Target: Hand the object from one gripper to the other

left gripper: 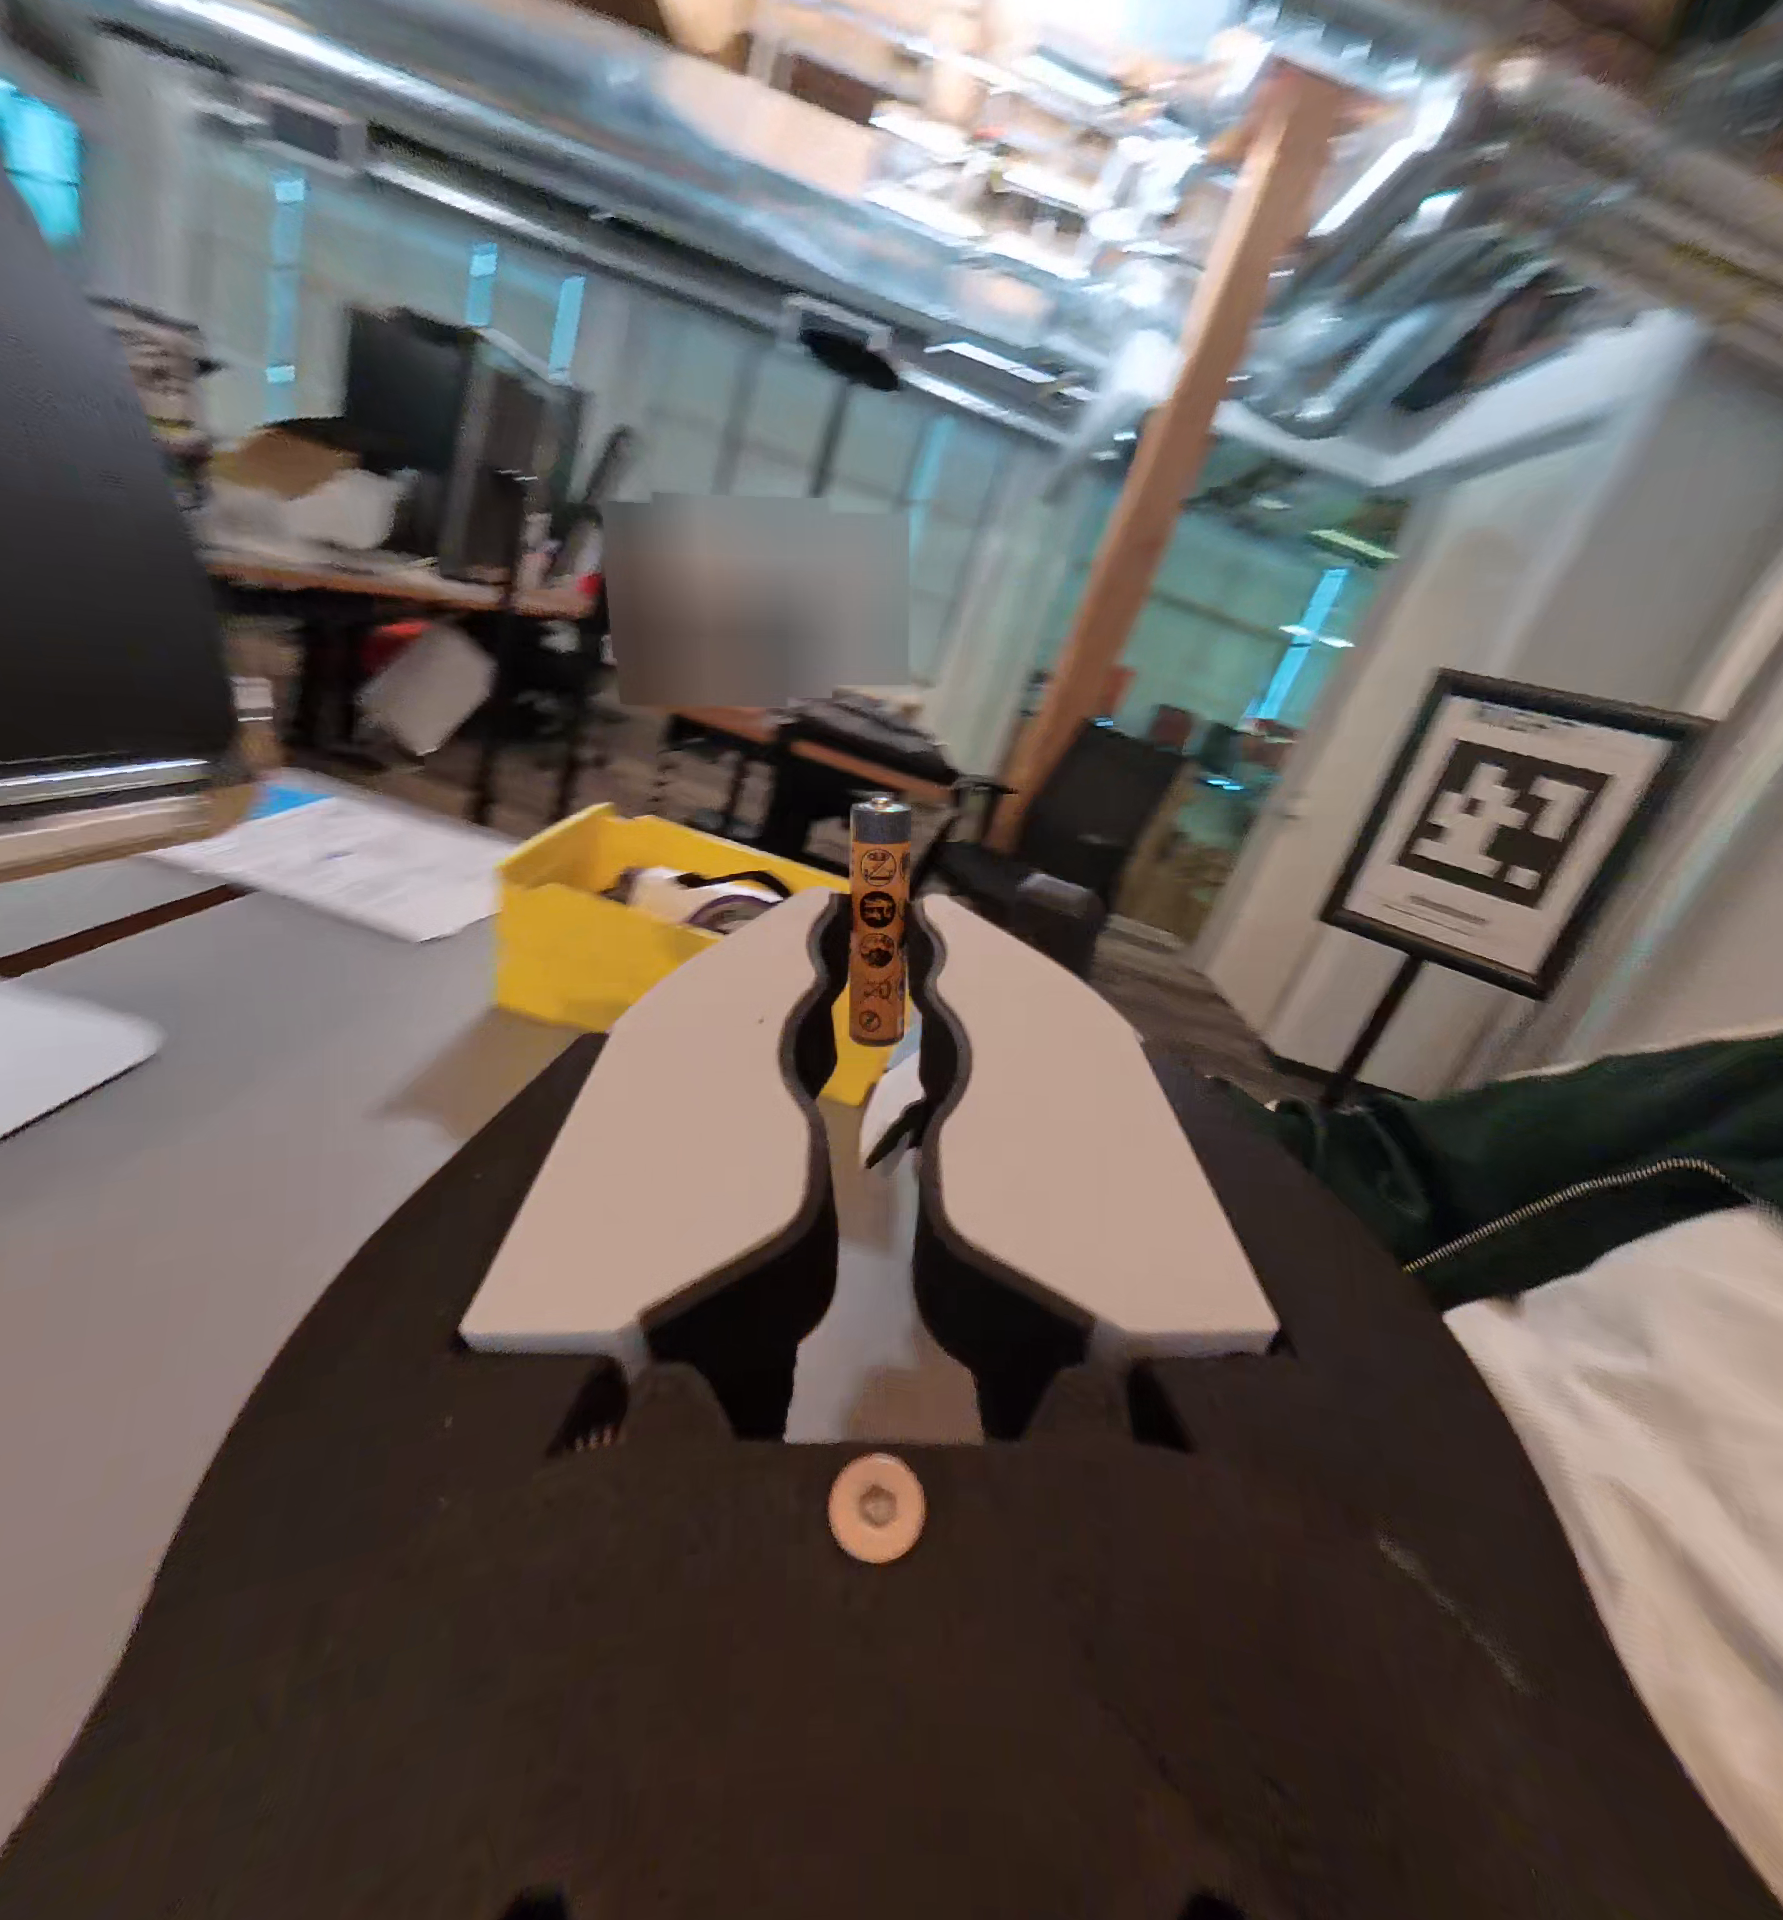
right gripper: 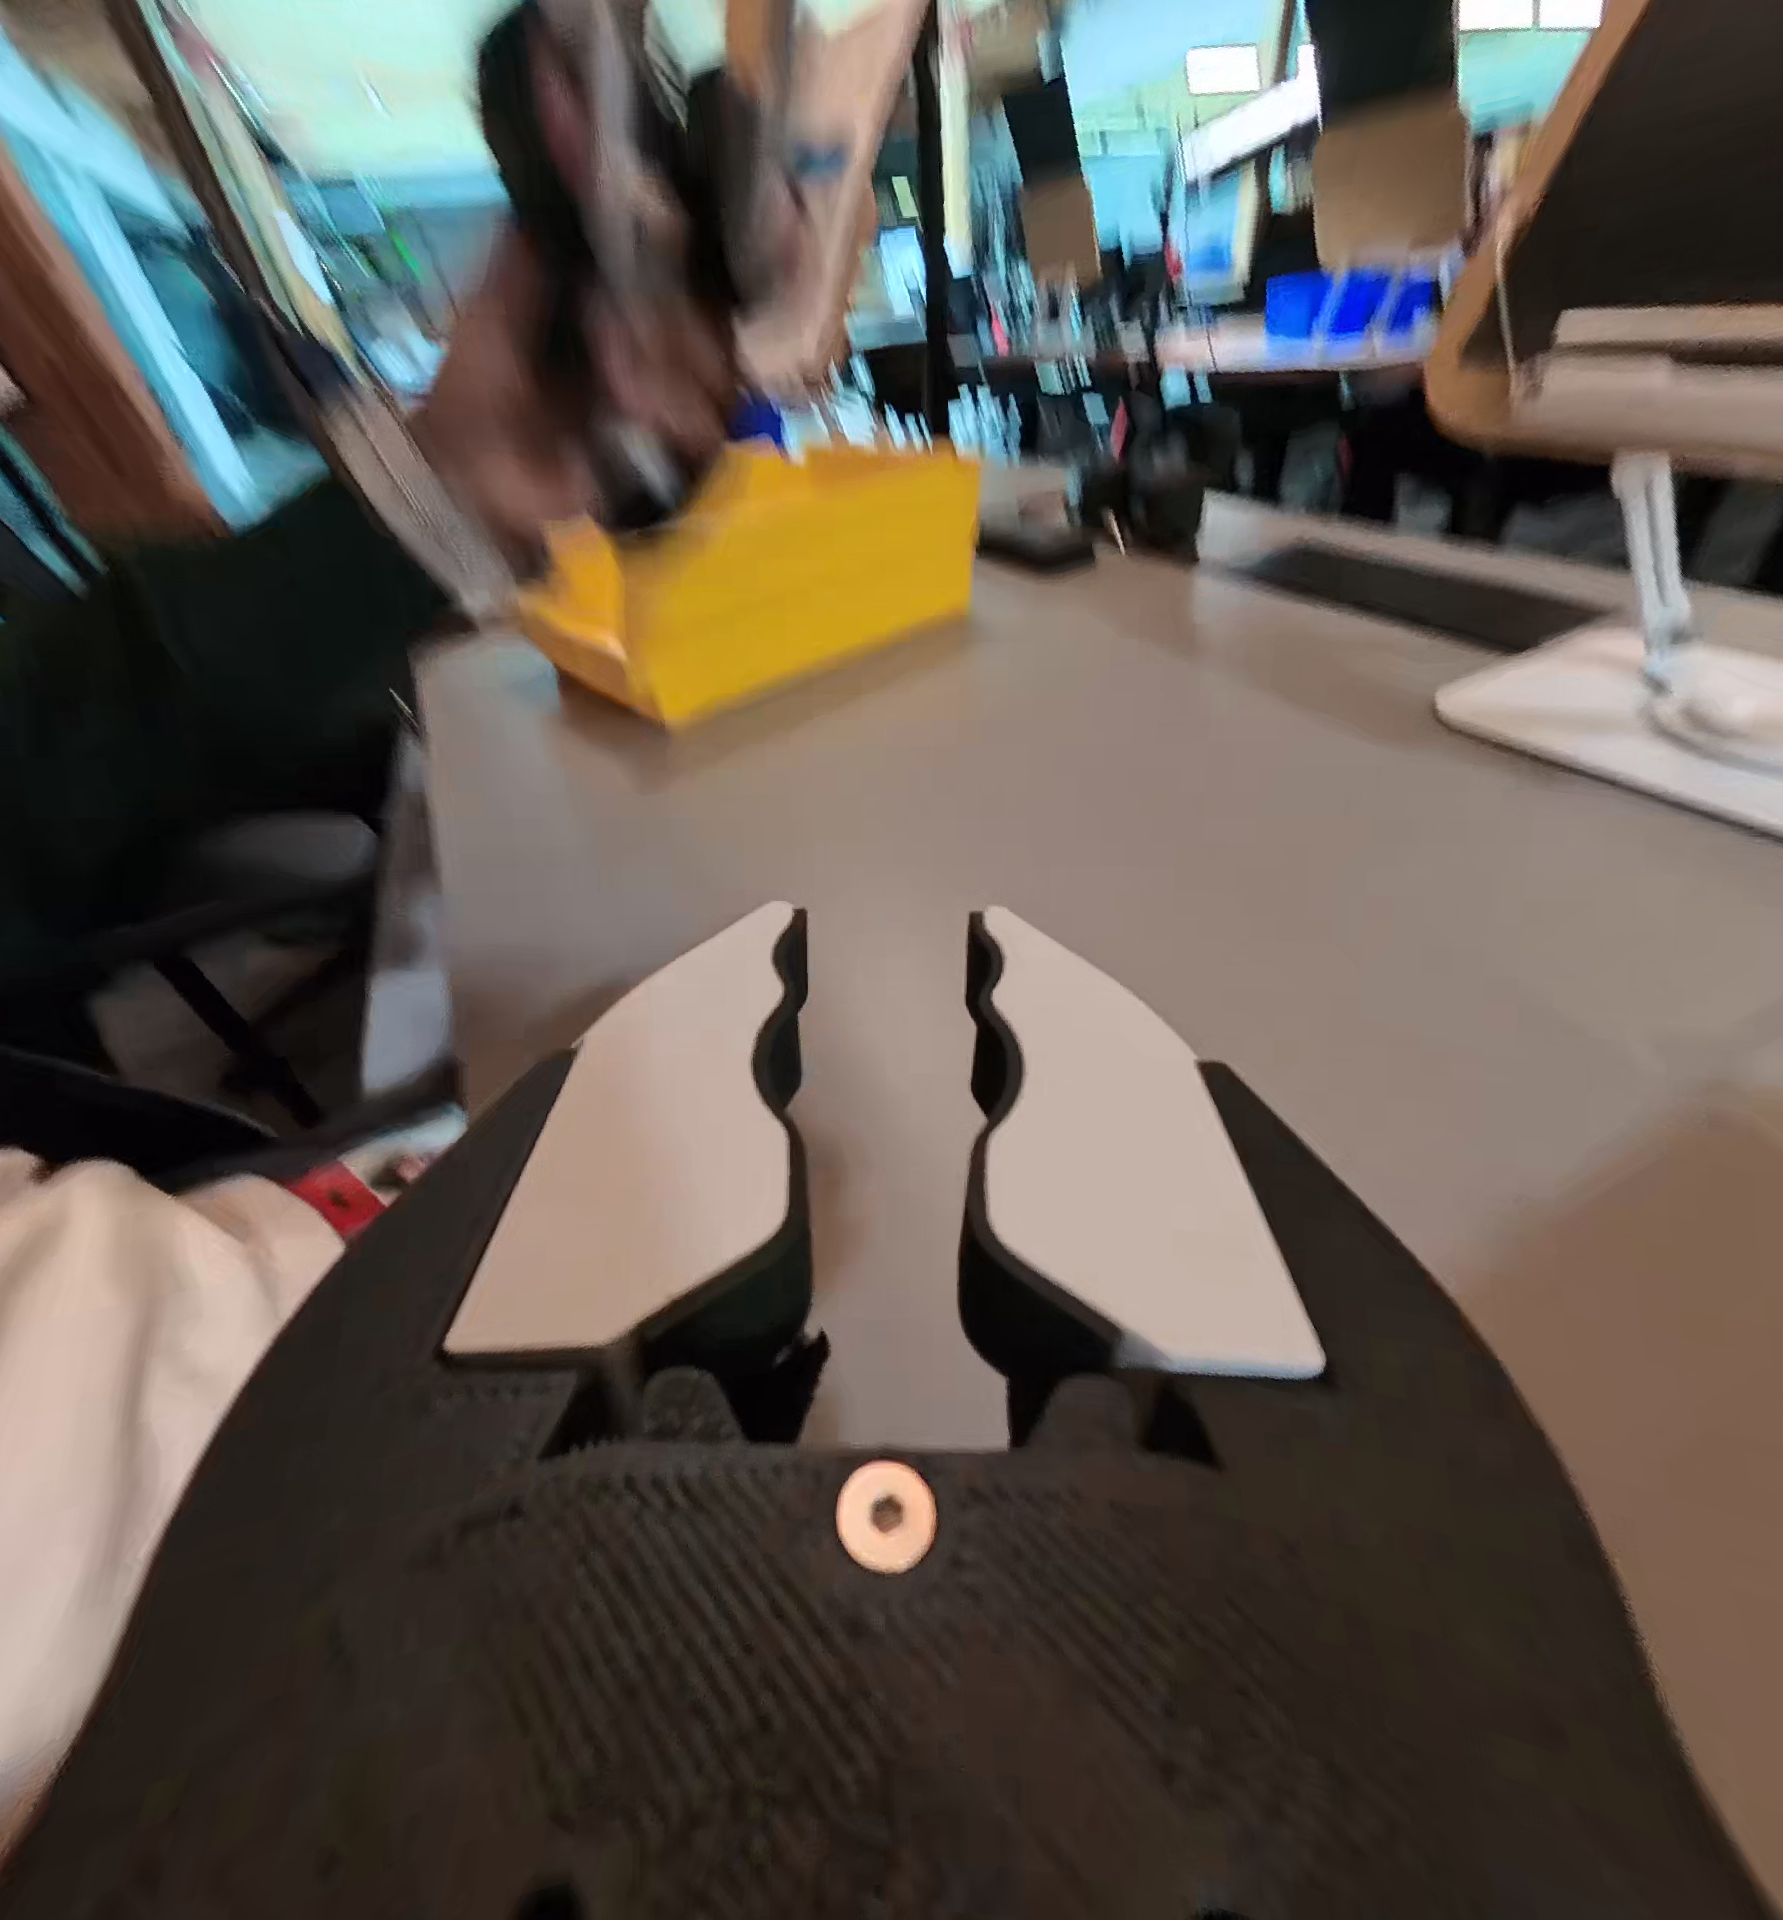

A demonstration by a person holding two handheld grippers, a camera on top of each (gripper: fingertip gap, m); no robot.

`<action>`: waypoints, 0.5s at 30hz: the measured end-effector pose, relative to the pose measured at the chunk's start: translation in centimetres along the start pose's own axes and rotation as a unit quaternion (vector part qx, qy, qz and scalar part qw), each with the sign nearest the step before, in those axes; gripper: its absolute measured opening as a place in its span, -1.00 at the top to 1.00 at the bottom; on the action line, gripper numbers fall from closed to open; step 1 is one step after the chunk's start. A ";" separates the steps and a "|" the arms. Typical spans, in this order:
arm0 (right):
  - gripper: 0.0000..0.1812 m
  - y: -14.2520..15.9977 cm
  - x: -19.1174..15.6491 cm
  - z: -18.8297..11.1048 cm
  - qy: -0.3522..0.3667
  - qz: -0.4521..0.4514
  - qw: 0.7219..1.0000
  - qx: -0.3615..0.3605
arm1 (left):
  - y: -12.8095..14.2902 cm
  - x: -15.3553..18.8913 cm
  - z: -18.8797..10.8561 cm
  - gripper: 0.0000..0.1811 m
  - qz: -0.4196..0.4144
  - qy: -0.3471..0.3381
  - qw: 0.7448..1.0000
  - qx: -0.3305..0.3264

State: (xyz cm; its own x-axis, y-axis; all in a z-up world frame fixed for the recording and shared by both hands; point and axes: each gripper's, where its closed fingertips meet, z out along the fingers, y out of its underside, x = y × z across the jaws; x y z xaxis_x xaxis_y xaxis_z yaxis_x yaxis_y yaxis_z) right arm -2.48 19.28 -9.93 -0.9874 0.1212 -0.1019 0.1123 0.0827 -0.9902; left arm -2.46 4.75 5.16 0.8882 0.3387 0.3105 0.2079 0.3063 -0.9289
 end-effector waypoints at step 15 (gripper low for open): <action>0.70 -3.4 -1.2 -0.8 -0.030 0.012 0.995 0.095 | 13.3 3.4 11.6 0.90 -0.019 0.092 0.996 0.000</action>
State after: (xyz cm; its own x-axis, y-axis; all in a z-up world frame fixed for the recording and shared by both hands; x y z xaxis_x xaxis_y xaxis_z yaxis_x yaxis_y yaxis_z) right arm -1.55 19.66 -6.39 -0.9903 0.0608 -0.1249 0.1178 -0.1091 -0.9870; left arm -1.40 20.32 -3.76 0.9397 0.1588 0.3031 0.2424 0.3162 -0.9172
